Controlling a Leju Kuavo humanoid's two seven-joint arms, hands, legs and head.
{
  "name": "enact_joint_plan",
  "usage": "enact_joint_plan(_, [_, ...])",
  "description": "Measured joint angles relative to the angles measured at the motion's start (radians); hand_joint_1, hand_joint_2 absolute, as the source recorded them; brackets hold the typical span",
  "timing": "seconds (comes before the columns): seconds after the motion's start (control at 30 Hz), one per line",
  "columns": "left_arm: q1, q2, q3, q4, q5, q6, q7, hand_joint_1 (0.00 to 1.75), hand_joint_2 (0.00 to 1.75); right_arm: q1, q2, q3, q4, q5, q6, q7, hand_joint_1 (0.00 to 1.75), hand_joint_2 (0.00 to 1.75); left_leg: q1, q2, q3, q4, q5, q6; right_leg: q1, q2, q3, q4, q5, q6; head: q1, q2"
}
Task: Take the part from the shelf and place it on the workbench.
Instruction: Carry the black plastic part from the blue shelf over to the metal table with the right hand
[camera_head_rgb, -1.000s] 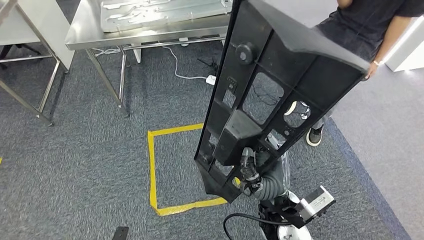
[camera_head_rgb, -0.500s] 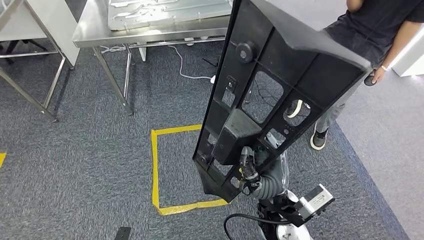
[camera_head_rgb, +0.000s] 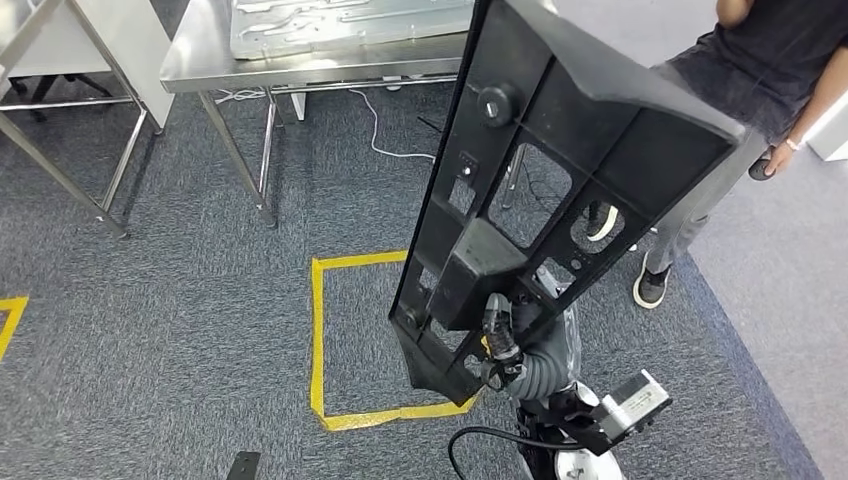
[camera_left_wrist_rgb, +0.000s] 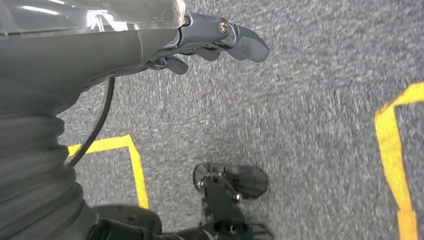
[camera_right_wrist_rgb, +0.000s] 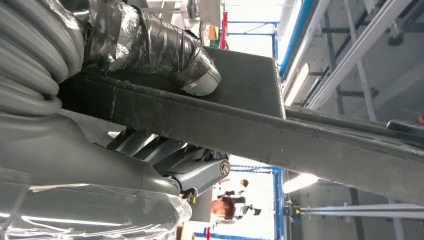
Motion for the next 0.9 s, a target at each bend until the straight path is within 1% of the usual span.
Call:
enact_joint_plan(0.03, [0.000,0.000,0.000,0.000,0.000,0.000,-0.001,0.00,1.75,0.000,0.000,0.000,0.000,0.000,0.000,0.000,1.75,1.75,0.001,0.002,-0.005,0.012,-0.009,-0.005,-0.003,-0.001,0.005,-0.006,0.001,-0.005,-0.001,0.000])
enact_joint_plan(0.07, [0.000,0.000,0.000,0.000,0.000,0.000,-0.001,0.00,1.75,-0.001,0.000,0.000,0.000,0.000,0.001,0.000,1.75,1.75,0.002,0.005,-0.019,0.044,-0.027,-0.009,-0.006,-0.003,0.010,-0.011,0.002,-0.010,-0.003,0.000])
enact_joint_plan(0.1, [-0.001,0.000,0.000,0.000,0.000,0.000,-0.002,0.00,1.75,-0.001,0.000,0.000,0.000,0.000,0.001,0.000,1.75,1.75,0.003,0.007,-0.044,0.094,-0.051,-0.013,-0.006,-0.005,0.014,-0.014,0.002,-0.014,-0.004,0.000])
enact_joint_plan(0.13, [0.000,0.000,-0.001,0.000,0.000,-0.001,-0.002,0.00,1.75,-0.001,0.000,0.000,0.000,0.000,0.001,0.000,1.75,1.75,0.005,0.009,-0.077,0.156,-0.076,-0.017,-0.006,-0.006,0.016,-0.015,0.000,-0.017,-0.005,0.000])
enact_joint_plan(0.17, [0.000,-0.001,-0.001,0.000,0.000,-0.001,-0.002,0.00,1.75,-0.001,0.000,0.000,0.001,0.000,0.001,0.000,1.75,1.75,0.007,0.010,-0.110,0.214,-0.092,-0.021,-0.005,-0.008,0.017,-0.015,-0.002,-0.019,-0.006,0.000])
enact_joint_plan(0.2, [0.002,-0.001,-0.001,0.000,0.000,-0.002,-0.002,0.00,1.75,-0.001,0.000,0.000,0.001,0.000,0.002,0.000,1.75,1.75,0.009,0.011,-0.133,0.247,-0.092,-0.024,-0.005,-0.008,0.018,-0.014,-0.004,-0.021,-0.006,0.000])
enact_joint_plan(0.23, [0.003,-0.001,-0.001,0.000,0.000,-0.002,-0.002,0.00,1.75,-0.001,0.000,0.000,0.001,0.000,0.002,0.000,1.75,1.75,0.010,0.012,-0.139,0.246,-0.075,-0.026,-0.005,-0.007,0.020,-0.012,-0.006,-0.021,-0.006,0.000])
enact_joint_plan(0.27, [0.004,-0.001,-0.001,0.000,-0.001,-0.002,-0.002,0.00,1.75,-0.001,0.000,0.000,0.001,-0.001,0.002,0.000,1.75,1.75,0.012,0.013,-0.129,0.213,-0.044,-0.028,-0.006,-0.007,0.023,-0.010,-0.009,-0.020,-0.006,0.000])
enact_joint_plan(0.3, [0.004,-0.001,-0.001,0.000,-0.001,-0.003,-0.002,0.00,1.75,-0.001,0.000,0.000,0.001,-0.001,0.002,0.000,1.75,1.75,0.014,0.016,-0.103,0.151,-0.007,-0.028,-0.007,-0.006,0.026,-0.009,-0.014,-0.016,-0.006,0.000])
enact_joint_plan(0.33, [0.003,-0.001,-0.001,0.000,-0.001,-0.003,-0.002,0.00,1.75,-0.001,0.000,0.000,0.001,-0.001,0.002,0.000,1.75,1.75,0.013,0.018,-0.074,0.089,0.018,-0.026,-0.006,-0.006,0.029,-0.006,-0.019,-0.011,-0.007,0.000])
enact_joint_plan(0.37, [0.001,-0.001,-0.001,0.000,-0.002,-0.003,-0.002,0.00,1.75,-0.001,0.000,0.000,0.001,-0.001,0.002,0.000,1.75,1.75,0.011,0.019,-0.052,0.043,0.030,-0.023,-0.005,-0.005,0.031,-0.005,-0.023,-0.005,-0.007,0.000])
enact_joint_plan(0.4, [0.000,-0.001,-0.001,0.000,-0.002,-0.004,-0.002,0.00,1.75,-0.002,0.000,0.000,0.001,-0.001,0.002,0.000,1.75,1.75,0.009,0.020,-0.038,0.014,0.033,-0.018,-0.004,-0.005,0.032,-0.004,-0.026,0.001,-0.007,0.000])
enact_joint_plan(0.43, [-0.001,-0.001,-0.001,0.000,-0.002,-0.004,-0.003,0.00,1.75,-0.002,0.000,0.000,0.001,-0.001,0.002,0.000,1.75,1.75,0.007,0.018,-0.034,0.007,0.027,-0.012,-0.002,-0.006,0.033,-0.005,-0.027,0.007,-0.007,0.000])
enact_joint_plan(0.5, [0.001,-0.001,-0.001,0.000,-0.002,-0.004,-0.003,0.00,1.75,-0.002,0.000,-0.001,0.001,-0.001,0.003,0.000,1.75,1.75,0.008,0.016,-0.030,0.001,0.027,0.001,-0.004,-0.006,0.035,-0.003,-0.033,0.018,-0.006,0.000])
enact_joint_plan(0.53, [0.001,-0.002,-0.002,0.000,-0.002,-0.004,-0.003,0.00,1.75,-0.003,0.000,-0.001,0.001,-0.001,0.003,0.000,1.75,1.75,0.009,0.016,-0.026,-0.003,0.027,0.008,-0.005,-0.006,0.028,0.015,-0.044,0.022,-0.004,0.000])
enact_joint_plan(0.57, [0.000,-0.002,-0.002,0.000,-0.002,-0.004,-0.003,0.00,1.75,-0.003,0.000,-0.001,0.001,-0.001,0.003,0.000,1.75,1.75,0.010,0.016,-0.021,-0.006,0.027,0.015,-0.006,-0.006,0.011,0.052,-0.063,0.025,-0.003,0.000])
enact_joint_plan(0.63, [-0.002,-0.002,-0.002,0.000,-0.002,-0.005,-0.004,0.00,1.75,-0.003,0.000,-0.002,0.002,-0.001,0.002,0.000,1.75,1.75,0.008,0.017,-0.016,-0.008,0.023,0.026,-0.006,-0.005,-0.057,0.177,-0.115,0.028,0.001,0.000])
enact_joint_plan(0.67, [-0.002,-0.002,-0.002,0.000,-0.002,-0.005,-0.004,0.00,1.75,-0.003,0.000,-0.002,0.002,-0.001,0.002,0.000,1.75,1.75,0.007,0.016,-0.014,-0.007,0.021,0.029,-0.005,-0.005,-0.090,0.232,-0.129,0.029,0.002,0.000])
enact_joint_plan(0.7, [-0.002,-0.002,-0.002,0.000,-0.002,-0.006,-0.004,0.00,1.75,-0.002,0.000,-0.002,0.003,-0.002,0.002,0.000,1.75,1.75,0.006,0.015,-0.012,-0.006,0.018,0.030,-0.005,-0.005,-0.112,0.260,-0.126,0.029,0.002,0.000])
enact_joint_plan(0.73, [0.000,-0.002,-0.002,0.000,-0.002,-0.007,-0.004,0.00,1.75,-0.002,0.000,-0.002,0.004,-0.003,0.002,0.000,1.75,1.75,0.005,0.014,-0.008,-0.005,0.014,0.030,-0.005,-0.005,-0.113,0.247,-0.102,0.027,0.002,0.000])
enact_joint_plan(0.77, [0.000,-0.003,-0.002,0.000,-0.002,-0.007,-0.004,0.00,1.75,-0.002,0.000,-0.002,0.005,-0.003,0.002,0.001,1.75,1.75,0.005,0.012,-0.003,-0.004,0.010,0.028,-0.005,-0.005,-0.097,0.201,-0.065,0.025,0.002,0.000])
enact_joint_plan(0.8, [0.001,-0.004,-0.002,0.000,-0.002,-0.007,-0.004,0.00,1.75,-0.002,0.000,-0.002,0.005,-0.004,0.002,0.001,1.75,1.75,0.005,0.010,0.002,-0.004,0.005,0.026,-0.005,-0.004,-0.072,0.137,-0.027,0.021,0.002,0.000])
enact_joint_plan(0.83, [0.000,-0.004,-0.002,0.000,-0.002,-0.008,-0.004,0.00,1.75,-0.003,0.000,-0.003,0.005,-0.004,0.002,0.001,1.75,1.75,0.003,0.008,0.005,-0.001,0.000,0.021,-0.003,-0.004,-0.046,0.075,-0.002,0.016,0.002,0.000])
enact_joint_plan(0.87, [-0.001,-0.005,-0.002,0.000,-0.002,-0.008,-0.004,0.00,1.75,-0.004,0.000,-0.003,0.005,-0.004,0.002,0.001,1.75,1.75,0.002,0.006,0.007,-0.001,-0.003,0.016,-0.001,-0.004,-0.027,0.034,0.010,0.012,0.002,0.000])
enact_joint_plan(0.9, [-0.001,-0.005,-0.002,0.000,-0.002,-0.008,-0.004,0.00,1.75,-0.004,0.000,-0.003,0.005,-0.004,0.002,0.001,1.75,1.75,0.001,0.005,0.007,-0.001,-0.005,0.011,0.002,-0.003,-0.017,0.012,0.009,0.009,0.002,0.000])
